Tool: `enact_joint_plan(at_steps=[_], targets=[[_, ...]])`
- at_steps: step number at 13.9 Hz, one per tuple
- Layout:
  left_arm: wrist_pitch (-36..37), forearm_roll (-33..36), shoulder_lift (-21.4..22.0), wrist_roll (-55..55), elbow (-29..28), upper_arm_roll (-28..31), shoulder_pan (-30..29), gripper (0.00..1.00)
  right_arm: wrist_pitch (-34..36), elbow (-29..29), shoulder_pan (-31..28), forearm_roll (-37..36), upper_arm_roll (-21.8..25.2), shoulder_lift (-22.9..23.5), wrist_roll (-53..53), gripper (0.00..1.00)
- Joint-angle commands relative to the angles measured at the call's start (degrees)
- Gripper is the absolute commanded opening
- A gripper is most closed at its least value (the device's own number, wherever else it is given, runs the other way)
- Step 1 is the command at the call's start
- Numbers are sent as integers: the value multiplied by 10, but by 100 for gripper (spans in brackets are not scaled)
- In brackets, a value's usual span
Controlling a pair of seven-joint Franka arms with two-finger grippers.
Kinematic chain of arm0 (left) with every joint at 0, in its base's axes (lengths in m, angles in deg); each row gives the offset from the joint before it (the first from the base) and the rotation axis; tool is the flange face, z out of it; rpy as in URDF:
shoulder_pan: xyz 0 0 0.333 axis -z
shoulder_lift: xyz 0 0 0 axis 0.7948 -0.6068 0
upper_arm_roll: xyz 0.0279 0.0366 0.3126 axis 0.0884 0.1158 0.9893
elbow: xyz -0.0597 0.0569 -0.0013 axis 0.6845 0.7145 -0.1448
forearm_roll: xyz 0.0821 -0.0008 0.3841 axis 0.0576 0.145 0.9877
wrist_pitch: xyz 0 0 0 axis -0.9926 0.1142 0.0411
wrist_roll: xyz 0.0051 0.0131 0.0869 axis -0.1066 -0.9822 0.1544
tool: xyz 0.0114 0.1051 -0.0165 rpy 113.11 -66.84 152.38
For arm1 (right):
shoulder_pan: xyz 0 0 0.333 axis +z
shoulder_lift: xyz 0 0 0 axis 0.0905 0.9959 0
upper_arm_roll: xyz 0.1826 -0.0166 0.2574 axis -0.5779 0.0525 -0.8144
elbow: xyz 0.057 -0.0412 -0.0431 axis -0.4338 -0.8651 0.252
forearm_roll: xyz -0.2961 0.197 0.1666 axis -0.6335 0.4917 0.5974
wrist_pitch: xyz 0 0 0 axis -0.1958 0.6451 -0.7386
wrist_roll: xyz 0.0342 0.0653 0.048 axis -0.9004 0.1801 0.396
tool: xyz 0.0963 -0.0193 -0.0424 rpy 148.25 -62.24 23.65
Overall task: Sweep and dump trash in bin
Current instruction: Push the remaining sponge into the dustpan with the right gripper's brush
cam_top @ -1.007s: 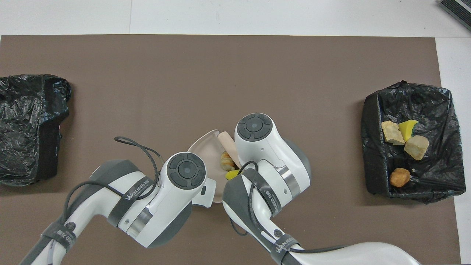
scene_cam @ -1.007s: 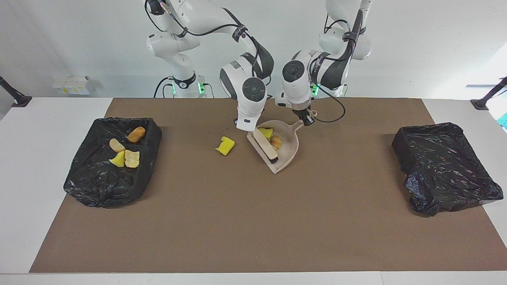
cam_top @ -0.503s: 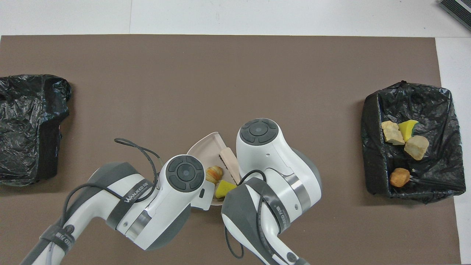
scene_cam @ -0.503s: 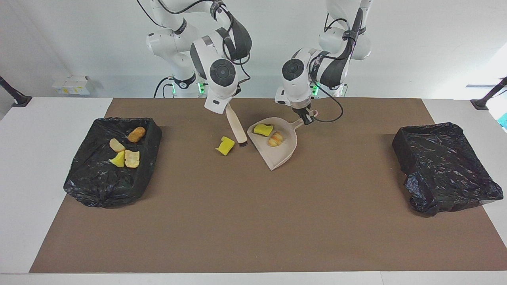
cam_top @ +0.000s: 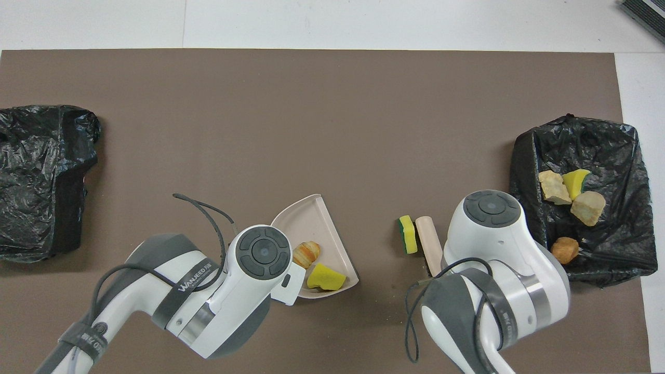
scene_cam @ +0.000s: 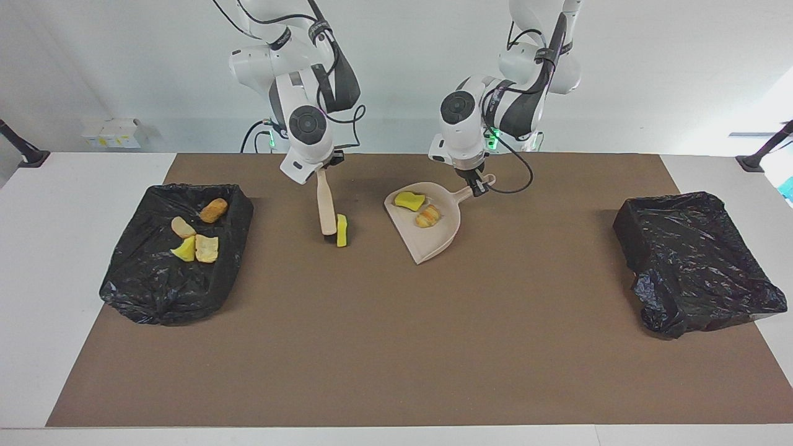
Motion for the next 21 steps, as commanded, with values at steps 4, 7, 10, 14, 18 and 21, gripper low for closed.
enact_joint_plan(at_steps=[4,7,10,14,18,21], targets=[[-38,10,17,-54,-31,6,6,0,-75,-60,-26,-5,-9,-34,14,0],[-40,9,17,-54,-32,6,5,0,-114,-54,14,5,-10,-6,2,0],[-40,9,17,-54,-32,6,5,0,-126,-31,78,43,-10,14,-5,0],[-40,9,17,-54,-33,6,5,0,-175,-12,134,130,-11,52,-37,0],[-40,9,18,-54,-34,6,4,0,-191,41,173,213,-11,78,-78,0],[-40,9,18,-54,-34,6,4,0,-173,65,186,212,-10,77,-108,0]])
